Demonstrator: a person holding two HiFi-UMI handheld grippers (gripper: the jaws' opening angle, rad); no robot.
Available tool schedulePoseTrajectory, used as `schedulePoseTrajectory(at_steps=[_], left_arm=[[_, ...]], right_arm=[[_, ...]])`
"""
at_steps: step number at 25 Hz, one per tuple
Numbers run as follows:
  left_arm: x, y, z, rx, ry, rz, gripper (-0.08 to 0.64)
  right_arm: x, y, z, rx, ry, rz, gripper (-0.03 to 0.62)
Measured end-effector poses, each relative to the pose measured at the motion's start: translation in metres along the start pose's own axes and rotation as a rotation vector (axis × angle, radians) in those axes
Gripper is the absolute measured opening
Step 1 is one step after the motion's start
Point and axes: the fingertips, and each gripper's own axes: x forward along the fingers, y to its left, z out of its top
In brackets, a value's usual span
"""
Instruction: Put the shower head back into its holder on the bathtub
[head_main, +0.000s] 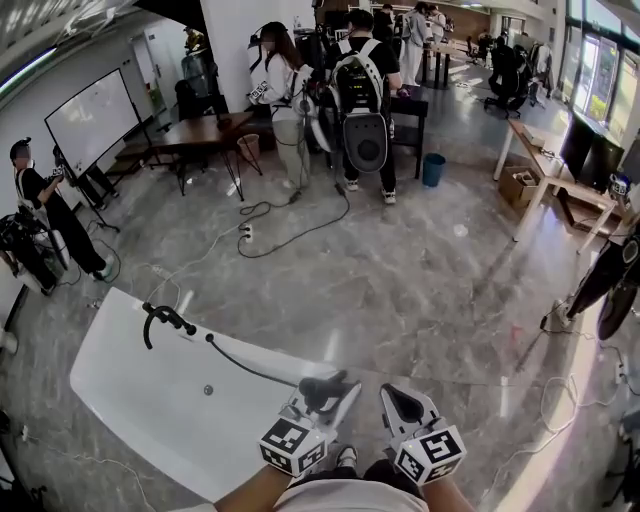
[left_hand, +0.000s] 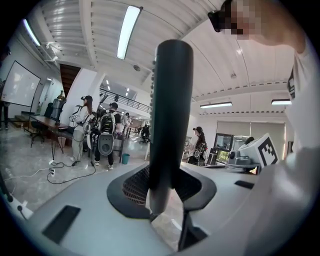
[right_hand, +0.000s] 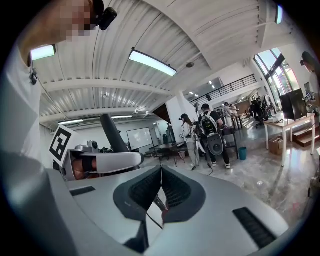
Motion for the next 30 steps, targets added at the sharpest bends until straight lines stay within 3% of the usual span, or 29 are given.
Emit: schedulePoseTrajectory(at_steps=[7,10,14,30], left_arm=[[0.016,0.031,0.010,-0.002,-0.007,0.021,0.124],[0.042,0.049,0.008,-0.005,-0.010,0.054,0.124],[0.087,0.080,0.008,-0.011,-0.025,0.119,0.124],[0.180,0.164,0.068,-0.071,-0.096,0.415,0.124]], right_arm=[[0.040,-0.009,0.014,-0.023,-0.005,0.039,0.015],[0.063,-0.033,0.014,-0.026,0.003,0.074,0.015],[0.105,-0.074,0.018,-0.045,0.019,0.146,0.015],[0.213,-0.161,0.084,-0.100,0.097,0.414,0.015]])
